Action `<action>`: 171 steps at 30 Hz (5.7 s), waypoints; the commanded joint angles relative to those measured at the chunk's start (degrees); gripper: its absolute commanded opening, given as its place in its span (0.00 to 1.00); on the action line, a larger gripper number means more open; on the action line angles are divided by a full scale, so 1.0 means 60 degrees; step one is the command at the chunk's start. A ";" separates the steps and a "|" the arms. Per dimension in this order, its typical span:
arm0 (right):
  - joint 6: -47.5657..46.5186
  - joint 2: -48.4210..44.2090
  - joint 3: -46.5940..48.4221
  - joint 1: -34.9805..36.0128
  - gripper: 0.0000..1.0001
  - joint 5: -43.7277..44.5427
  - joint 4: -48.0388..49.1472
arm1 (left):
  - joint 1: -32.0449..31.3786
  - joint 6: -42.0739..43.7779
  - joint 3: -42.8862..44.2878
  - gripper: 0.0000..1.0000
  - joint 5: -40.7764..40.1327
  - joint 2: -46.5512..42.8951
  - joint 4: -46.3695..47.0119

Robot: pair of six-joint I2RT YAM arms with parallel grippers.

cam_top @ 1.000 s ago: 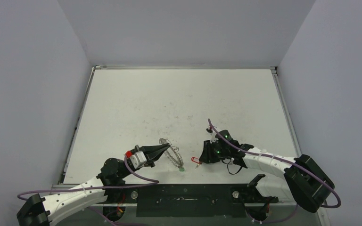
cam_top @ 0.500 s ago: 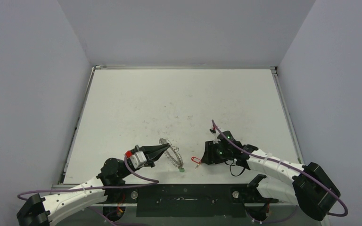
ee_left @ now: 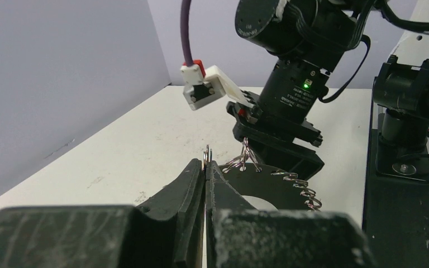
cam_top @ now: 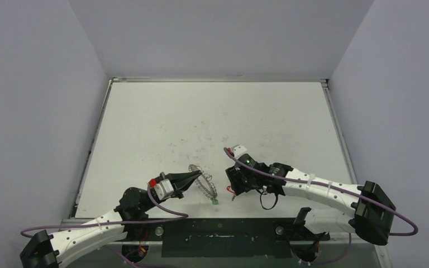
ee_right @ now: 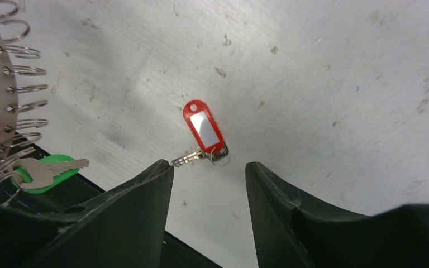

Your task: Put the keys on the keyring

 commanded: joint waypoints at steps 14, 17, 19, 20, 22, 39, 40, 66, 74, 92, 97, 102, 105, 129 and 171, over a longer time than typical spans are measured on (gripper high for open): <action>-0.8116 -0.0600 0.0448 0.0562 0.57 -0.1113 0.0779 | -0.0032 0.0215 -0.0401 0.00 -0.0094 -0.2108 -0.1534; -0.8415 -0.0308 0.0316 0.0718 0.55 -0.1024 0.0539 | -0.0038 0.0216 -0.0414 0.00 -0.0137 -0.2310 -0.1769; -0.8651 -0.0144 0.0230 0.0942 0.52 -0.0889 0.0421 | -0.0033 0.0241 -0.0413 0.00 -0.0170 -0.2331 -0.1837; -0.8768 -0.0101 0.0169 0.1053 0.51 -0.0853 0.0396 | -0.0032 0.0231 -0.0423 0.00 -0.0178 -0.2318 -0.1836; -0.8930 -0.0026 0.0061 0.1196 0.49 -0.0758 0.0434 | -0.0032 0.0258 -0.0417 0.00 -0.0185 -0.2254 -0.1778; -0.9502 0.1990 0.0314 0.1440 0.40 -0.0071 0.0129 | -0.0032 0.0366 -0.0415 0.00 -0.0200 -0.1608 -0.1087; -0.9522 0.2015 0.0284 0.1443 0.40 0.0053 0.0202 | -0.0032 0.0375 -0.0419 0.00 -0.0200 -0.1618 -0.1091; -0.9214 0.0765 0.0011 0.1409 0.00 0.0646 0.0445 | -0.0029 0.0394 -0.0418 0.00 -0.0286 -0.1739 -0.1379; -0.8709 -0.1509 -0.0665 0.1380 0.00 0.0666 0.1123 | -0.0032 0.0404 -0.0413 0.00 -0.0331 -0.1724 -0.1396; -0.3878 -0.1544 0.1906 -0.0644 0.00 -0.0552 0.0466 | -0.0032 0.0294 -0.0325 0.00 -0.0273 -0.1514 -0.1483; -0.3967 -0.0335 0.2727 -0.0674 0.00 -0.2132 0.0142 | -0.0033 0.0228 -0.0269 0.00 -0.0259 -0.1336 -0.1397; -0.3678 -0.0206 0.2808 -0.0685 0.00 -0.2777 0.1085 | -0.0033 0.0113 -0.0196 0.00 -0.0203 -0.1202 -0.1397; -0.3792 -0.0156 0.2883 -0.0685 0.00 -0.3433 0.1478 | -0.0040 0.0090 -0.0206 0.00 -0.0192 -0.1154 -0.1382; -0.4394 0.0823 0.3421 -0.0098 0.00 -0.5878 0.2094 | -0.0032 0.0071 -0.0221 0.00 -0.0170 -0.0758 -0.0996; -0.3776 0.1355 0.3201 -0.0283 0.00 -0.4433 0.2259 | -0.0032 -0.0048 -0.0251 0.00 0.0079 -0.0581 -0.0671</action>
